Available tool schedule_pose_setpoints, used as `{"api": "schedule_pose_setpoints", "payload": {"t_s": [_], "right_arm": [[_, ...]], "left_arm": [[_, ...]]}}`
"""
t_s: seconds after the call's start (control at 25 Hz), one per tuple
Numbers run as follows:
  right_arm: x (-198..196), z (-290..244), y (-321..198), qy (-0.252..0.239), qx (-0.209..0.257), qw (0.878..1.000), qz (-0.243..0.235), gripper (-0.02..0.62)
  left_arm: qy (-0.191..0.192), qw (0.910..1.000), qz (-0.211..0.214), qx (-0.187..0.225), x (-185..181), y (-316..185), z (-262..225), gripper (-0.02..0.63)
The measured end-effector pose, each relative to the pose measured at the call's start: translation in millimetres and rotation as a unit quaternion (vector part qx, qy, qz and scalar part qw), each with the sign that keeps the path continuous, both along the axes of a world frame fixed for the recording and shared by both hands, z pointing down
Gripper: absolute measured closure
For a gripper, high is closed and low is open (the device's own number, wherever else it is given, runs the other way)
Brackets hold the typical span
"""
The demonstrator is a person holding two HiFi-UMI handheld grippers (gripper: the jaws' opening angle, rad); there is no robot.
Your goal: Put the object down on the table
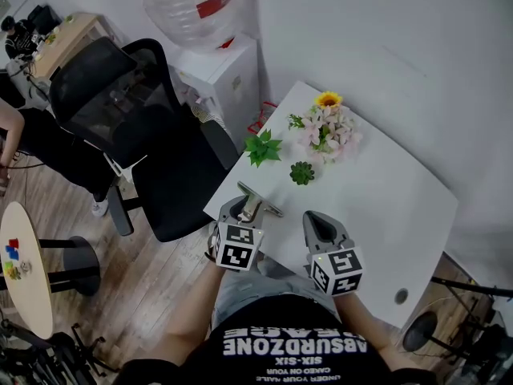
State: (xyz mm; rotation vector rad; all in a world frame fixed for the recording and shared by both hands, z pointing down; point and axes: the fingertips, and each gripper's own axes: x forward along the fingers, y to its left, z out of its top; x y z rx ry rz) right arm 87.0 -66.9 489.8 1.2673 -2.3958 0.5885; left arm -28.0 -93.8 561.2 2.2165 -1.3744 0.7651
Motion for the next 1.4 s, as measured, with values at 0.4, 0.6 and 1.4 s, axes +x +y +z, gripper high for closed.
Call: {"api": "schedule_pose_setpoints", "payload": {"t_s": [0.4,0.6,1.4], "right_arm": [[-0.1,-10.9,9.4,-0.008,0.021,1.0,-0.006,0.598],[-1.6,-12.0,16.9,-0.009,0.023,1.0,-0.016,0.598],[17.6,-2.4,48.4,-0.012,0.014,1.0,0.003,0.598]], "left_arm": [[0.012,0.9978,-0.047,0.044,-8.0,12.5,-43.9,0.6],[0.025,0.9973,-0.044,0.053,-5.0,22.0,-56.3,0.6],[0.024,0.9974,-0.032,0.06,11.4,50.4,-57.3,0.6]]}}
